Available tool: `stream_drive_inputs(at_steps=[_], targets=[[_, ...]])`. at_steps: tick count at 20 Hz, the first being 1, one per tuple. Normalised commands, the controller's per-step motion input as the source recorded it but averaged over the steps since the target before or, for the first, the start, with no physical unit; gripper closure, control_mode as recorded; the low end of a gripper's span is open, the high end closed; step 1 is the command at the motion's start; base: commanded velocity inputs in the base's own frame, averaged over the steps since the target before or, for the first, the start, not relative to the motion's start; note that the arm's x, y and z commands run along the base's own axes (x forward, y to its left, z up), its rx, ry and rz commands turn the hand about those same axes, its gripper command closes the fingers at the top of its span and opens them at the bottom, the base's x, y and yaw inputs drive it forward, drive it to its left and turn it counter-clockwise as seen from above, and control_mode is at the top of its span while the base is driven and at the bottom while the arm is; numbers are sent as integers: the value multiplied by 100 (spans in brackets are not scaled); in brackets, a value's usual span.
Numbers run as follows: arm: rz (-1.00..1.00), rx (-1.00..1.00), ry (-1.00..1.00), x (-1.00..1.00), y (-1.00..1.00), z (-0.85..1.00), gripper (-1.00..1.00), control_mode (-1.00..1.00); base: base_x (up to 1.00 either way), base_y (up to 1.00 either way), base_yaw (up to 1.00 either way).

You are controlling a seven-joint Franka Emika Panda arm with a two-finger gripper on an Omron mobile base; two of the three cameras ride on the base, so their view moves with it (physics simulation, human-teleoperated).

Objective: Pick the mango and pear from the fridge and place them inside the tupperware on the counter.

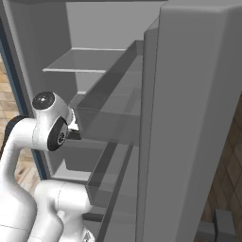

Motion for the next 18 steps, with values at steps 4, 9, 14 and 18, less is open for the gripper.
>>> stream_drive_inputs(at_steps=[4, 9, 14, 18], targets=[[0, -1, -6, -56, 0, 67, 100, -100, 0, 0, 0], [0, -2, -2, -53, 0, 71, 100, -100, 0, 0, 0], [0, -4, 0, -45, 0, 60, 100, -100, 0, 0, 0], [0, -1, 2, -42, 0, 7, 100, -100, 0, 0, 0]])
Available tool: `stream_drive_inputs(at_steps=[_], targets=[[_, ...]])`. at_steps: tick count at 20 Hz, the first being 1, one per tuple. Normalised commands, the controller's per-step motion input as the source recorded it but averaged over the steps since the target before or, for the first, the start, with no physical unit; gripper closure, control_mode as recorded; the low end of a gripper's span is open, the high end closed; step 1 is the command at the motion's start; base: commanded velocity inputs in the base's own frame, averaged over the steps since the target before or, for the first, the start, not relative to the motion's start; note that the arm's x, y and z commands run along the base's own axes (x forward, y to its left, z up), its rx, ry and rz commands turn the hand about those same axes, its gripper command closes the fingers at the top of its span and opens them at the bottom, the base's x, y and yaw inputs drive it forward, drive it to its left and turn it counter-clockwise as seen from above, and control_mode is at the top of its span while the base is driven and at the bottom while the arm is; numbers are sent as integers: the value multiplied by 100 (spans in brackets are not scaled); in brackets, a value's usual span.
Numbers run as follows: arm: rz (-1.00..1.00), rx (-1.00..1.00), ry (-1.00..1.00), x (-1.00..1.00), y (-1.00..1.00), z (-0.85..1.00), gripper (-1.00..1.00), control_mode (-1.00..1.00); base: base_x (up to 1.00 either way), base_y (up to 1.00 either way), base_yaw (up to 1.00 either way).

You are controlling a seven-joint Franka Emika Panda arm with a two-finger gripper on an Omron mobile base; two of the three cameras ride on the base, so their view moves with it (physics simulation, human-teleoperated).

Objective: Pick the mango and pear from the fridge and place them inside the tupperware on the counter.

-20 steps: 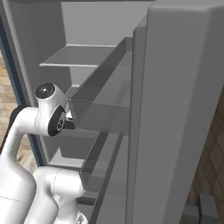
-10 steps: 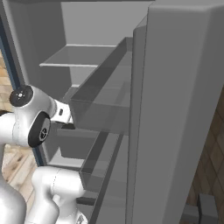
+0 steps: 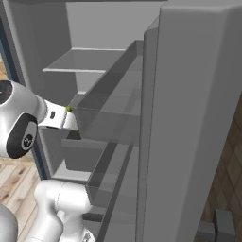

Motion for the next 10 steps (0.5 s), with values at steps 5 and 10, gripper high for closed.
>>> stream_drive_inputs(at_steps=[5, 10], targets=[[0, 0, 0, 0, 0, 0, 100, 100, -93, 0, 0], [0, 0, 0, 0, 0, 0, 100, 100, -100, 0, 1]])
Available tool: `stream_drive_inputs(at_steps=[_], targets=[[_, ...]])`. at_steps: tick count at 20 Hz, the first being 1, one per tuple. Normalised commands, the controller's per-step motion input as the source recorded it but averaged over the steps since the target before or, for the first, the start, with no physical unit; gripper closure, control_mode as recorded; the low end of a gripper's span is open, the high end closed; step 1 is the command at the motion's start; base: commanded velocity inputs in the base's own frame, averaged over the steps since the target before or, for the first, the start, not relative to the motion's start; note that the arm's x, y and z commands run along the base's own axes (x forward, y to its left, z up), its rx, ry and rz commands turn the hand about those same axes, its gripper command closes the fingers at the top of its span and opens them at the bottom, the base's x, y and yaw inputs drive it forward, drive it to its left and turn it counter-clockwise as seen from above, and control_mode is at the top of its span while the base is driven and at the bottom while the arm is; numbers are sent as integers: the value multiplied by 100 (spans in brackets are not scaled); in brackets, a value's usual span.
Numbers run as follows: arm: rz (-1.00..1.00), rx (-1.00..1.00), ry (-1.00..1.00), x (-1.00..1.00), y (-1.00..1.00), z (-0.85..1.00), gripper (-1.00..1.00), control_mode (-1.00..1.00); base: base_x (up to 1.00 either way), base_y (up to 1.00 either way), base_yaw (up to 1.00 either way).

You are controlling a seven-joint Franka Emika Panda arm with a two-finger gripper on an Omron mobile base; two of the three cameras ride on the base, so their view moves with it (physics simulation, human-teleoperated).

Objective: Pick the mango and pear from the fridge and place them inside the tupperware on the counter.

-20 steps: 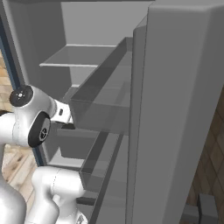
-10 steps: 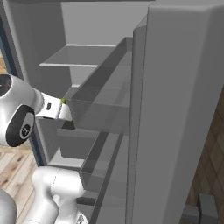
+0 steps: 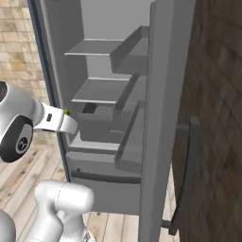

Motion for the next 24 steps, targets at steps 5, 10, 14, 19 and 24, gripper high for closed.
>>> stream_drive_inputs(at_steps=[5, 10, 14, 19, 24], targets=[[0, 0, 0, 0, 0, 0, 100, 100, -90, 3, 22], [0, 0, 0, 0, 0, 0, 100, 100, -47, 6, 53], [0, 0, 0, 0, 0, 0, 100, 100, -54, 2, 66], [0, 0, 0, 0, 0, 0, 100, 100, -41, 3, 71], [0, 0, 0, 0, 0, 0, 100, 100, -7, 31, 67]])
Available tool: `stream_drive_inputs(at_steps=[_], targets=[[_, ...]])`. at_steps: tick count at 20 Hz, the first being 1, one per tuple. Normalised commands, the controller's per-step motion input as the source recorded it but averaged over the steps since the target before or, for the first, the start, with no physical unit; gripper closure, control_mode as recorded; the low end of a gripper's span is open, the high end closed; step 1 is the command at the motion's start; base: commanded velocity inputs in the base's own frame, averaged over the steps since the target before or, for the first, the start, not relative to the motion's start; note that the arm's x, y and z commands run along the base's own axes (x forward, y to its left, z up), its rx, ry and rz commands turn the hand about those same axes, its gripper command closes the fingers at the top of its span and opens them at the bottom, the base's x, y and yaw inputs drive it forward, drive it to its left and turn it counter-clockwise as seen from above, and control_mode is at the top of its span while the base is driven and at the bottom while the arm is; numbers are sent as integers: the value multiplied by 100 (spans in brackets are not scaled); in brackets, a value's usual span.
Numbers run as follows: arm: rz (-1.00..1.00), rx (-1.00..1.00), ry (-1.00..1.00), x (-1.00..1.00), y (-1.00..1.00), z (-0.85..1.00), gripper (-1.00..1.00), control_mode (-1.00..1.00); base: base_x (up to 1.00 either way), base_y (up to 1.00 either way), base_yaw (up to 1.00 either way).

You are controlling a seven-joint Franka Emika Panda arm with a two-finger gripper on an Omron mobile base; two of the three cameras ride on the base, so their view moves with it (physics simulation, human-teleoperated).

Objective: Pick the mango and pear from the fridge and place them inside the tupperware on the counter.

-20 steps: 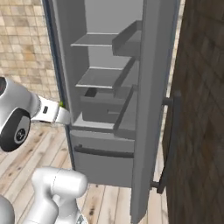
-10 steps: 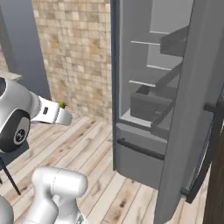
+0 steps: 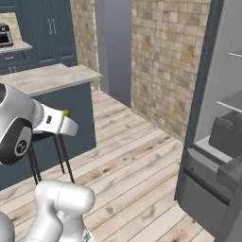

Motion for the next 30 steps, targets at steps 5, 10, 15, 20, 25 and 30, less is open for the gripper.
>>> stream_drive_inputs(at_steps=[5, 10, 15, 20, 25, 30], targets=[[0, 0, 0, 0, 0, 0, 100, 100, 4, 53, 62], [0, 0, 0, 0, 0, 0, 100, 100, 22, 64, 56], [0, 0, 0, 0, 0, 0, 100, 100, 22, 77, 50], [0, 0, 0, 0, 0, 0, 100, 100, 29, 86, 44], [0, 0, 0, 0, 0, 0, 100, 100, 28, 94, 37], [0, 0, 0, 0, 0, 0, 100, 100, 33, 92, 33]])
